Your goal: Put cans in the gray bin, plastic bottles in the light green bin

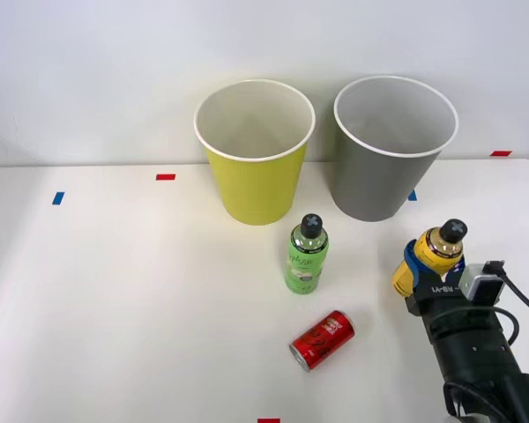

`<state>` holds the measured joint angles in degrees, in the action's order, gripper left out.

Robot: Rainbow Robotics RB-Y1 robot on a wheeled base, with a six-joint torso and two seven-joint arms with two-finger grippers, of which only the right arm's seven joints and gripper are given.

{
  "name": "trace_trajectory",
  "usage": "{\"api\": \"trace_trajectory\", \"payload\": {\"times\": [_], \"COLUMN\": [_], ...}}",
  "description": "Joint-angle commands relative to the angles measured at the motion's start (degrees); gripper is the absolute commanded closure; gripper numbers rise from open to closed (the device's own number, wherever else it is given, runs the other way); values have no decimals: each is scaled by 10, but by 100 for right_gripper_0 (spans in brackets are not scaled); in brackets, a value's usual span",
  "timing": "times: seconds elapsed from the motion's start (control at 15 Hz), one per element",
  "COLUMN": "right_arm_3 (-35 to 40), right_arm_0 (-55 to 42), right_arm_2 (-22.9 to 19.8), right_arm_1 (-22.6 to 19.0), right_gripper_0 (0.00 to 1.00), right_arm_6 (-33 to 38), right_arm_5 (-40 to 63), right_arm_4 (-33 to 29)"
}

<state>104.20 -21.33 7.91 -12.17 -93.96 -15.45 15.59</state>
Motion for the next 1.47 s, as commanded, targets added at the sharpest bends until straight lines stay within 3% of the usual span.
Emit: {"api": "trace_trajectory", "payload": {"times": [0.07,0.27,0.47,0.6,0.93,1.27,1.47], "right_arm_3": [47,111,226,279,284,283,245], "right_arm_0": [-28,-43,-35,-9,82,234,335], "right_arm_2": [15,34,20,4,4,9,16], "right_arm_1": [-19,-44,-52,-48,-38,-31,-32], "right_gripper_0": [93,95,95,95,96,96,96], "right_arm_6": [8,25,37,82,142,156,227], "right_arm_5": [0,24,162,230,242,380,425], "right_arm_4": [4,12,23,30,37,45,49]}}
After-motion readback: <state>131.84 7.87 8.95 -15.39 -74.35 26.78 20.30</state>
